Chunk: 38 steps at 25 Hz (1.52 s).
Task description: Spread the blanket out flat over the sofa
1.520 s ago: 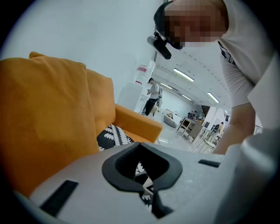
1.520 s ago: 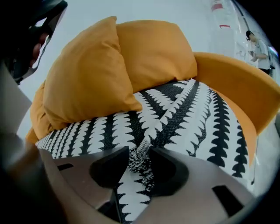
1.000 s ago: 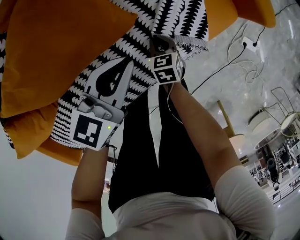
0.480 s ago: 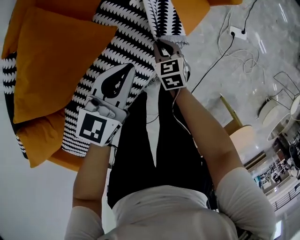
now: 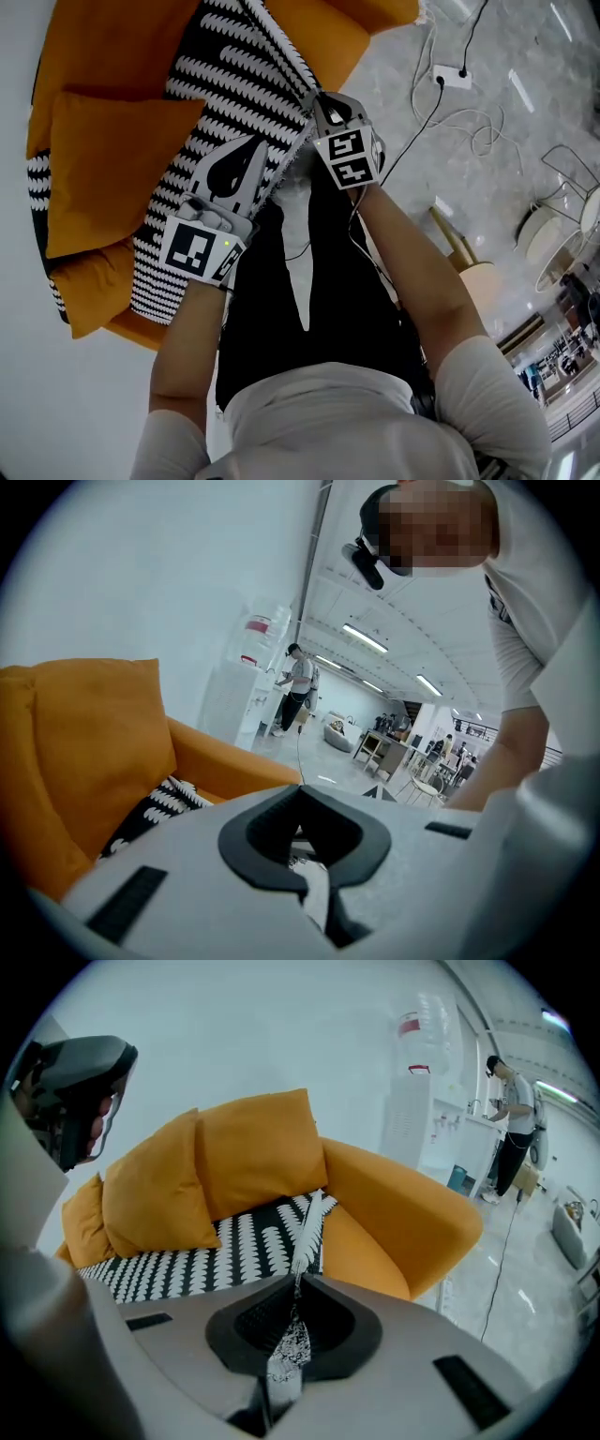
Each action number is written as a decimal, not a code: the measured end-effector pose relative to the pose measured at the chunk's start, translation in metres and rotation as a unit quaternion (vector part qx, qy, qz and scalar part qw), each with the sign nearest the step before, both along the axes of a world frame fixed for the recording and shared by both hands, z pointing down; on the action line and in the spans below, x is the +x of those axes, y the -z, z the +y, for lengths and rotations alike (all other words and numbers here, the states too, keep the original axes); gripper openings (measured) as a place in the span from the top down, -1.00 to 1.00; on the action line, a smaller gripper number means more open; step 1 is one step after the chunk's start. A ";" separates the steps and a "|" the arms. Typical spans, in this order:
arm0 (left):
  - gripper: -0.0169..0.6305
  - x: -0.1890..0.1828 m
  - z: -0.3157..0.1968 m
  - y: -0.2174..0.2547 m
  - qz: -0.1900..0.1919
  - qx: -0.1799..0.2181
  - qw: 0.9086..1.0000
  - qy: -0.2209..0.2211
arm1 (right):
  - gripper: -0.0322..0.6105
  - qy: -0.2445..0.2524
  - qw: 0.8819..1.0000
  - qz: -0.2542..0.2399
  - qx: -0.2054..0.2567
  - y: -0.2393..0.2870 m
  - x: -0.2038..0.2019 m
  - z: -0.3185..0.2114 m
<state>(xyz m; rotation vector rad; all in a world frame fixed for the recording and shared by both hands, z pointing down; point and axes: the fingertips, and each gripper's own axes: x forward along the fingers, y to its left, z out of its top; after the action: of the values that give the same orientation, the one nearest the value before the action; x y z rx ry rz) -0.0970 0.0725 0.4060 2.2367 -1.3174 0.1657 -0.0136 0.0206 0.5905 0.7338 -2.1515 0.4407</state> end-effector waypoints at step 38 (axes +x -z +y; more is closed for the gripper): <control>0.92 0.024 0.004 -0.117 -0.033 -0.008 0.996 -0.078 | 0.79 -0.079 0.994 0.049 -0.064 -0.177 0.099 0.036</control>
<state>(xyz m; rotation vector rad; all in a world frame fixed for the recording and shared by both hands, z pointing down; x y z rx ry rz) -0.0731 0.0770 0.5228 2.3391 -1.1697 0.3073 0.0855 0.0567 0.7680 0.8399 -1.9628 0.6074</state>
